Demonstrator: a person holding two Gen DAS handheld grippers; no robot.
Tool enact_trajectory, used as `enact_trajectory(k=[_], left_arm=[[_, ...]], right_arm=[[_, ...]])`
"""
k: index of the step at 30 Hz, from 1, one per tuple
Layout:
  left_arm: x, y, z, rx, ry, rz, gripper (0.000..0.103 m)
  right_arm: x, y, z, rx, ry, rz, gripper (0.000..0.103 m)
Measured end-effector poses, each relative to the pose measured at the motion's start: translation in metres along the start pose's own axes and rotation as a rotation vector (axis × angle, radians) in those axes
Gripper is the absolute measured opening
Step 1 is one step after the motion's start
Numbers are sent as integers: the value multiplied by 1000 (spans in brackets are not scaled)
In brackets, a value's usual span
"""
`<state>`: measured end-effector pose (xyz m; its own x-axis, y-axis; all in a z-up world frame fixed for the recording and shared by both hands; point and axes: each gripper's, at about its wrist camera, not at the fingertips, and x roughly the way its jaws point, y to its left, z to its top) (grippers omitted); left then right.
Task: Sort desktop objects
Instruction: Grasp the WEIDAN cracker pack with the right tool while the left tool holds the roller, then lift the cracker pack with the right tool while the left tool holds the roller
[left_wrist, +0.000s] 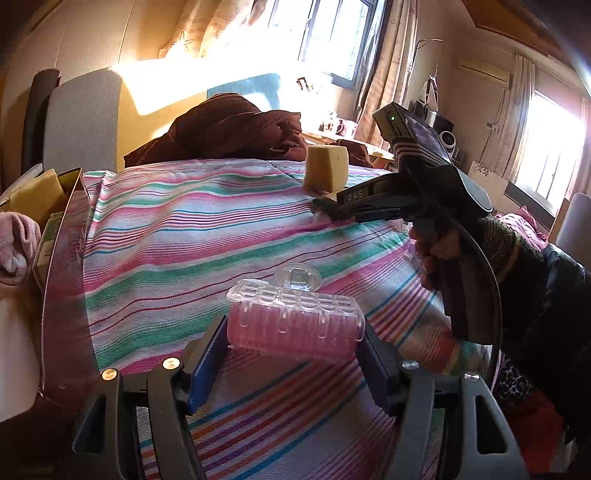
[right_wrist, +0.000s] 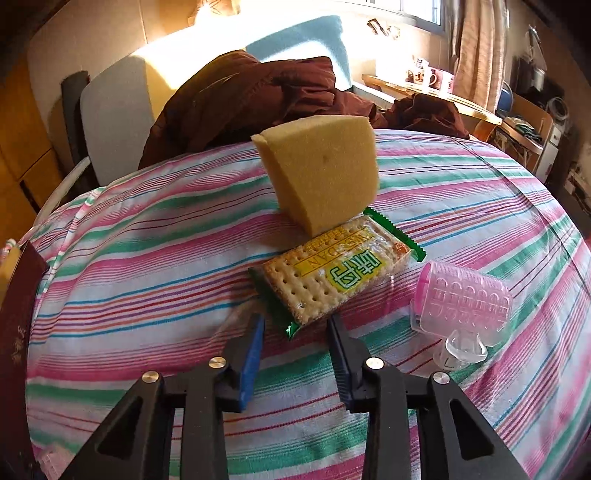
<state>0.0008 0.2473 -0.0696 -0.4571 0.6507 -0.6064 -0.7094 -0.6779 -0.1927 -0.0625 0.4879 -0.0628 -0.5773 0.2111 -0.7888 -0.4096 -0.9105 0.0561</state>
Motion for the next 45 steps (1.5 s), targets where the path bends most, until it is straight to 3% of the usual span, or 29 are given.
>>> enact_trajectory(k=[3, 5, 6, 7, 10, 17, 21, 25, 28, 35, 45], left_arm=[[1, 1, 1, -1, 1, -1, 68], [1, 1, 1, -2, 2, -1, 68], [1, 1, 1, -2, 2, -2, 68], [1, 1, 1, -2, 3, -2, 69], [1, 2, 1, -4, 3, -7, 69], [-2, 6, 0, -34, -4, -39, 69], [-2, 8, 0, -43, -7, -51, 69], [-2, 9, 0, -48, -9, -64, 69], [-2, 9, 1, -48, -9, -66, 70], [-2, 9, 1, -48, -6, -69, 71], [0, 8, 2, -42, 0, -57, 71]], right_arm=[[-3, -1, -3, 7, 8, 24, 34], [-3, -7, -1, 75, 15, 41, 53], [-4, -10, 0, 110, 18, 49, 69], [-3, -12, 2, 142, 19, 47, 76], [1, -13, 9, 219, 17, 30, 78], [20, -7, 34, 292, 42, -128, 80], [28, -6, 38, 272, 56, -173, 80], [26, -6, 37, 234, 53, -175, 67], [22, -11, 33, 203, 57, -130, 62], [0, -8, 7, 65, 74, 10, 61], [-47, 16, -52, -125, 86, 154, 61]])
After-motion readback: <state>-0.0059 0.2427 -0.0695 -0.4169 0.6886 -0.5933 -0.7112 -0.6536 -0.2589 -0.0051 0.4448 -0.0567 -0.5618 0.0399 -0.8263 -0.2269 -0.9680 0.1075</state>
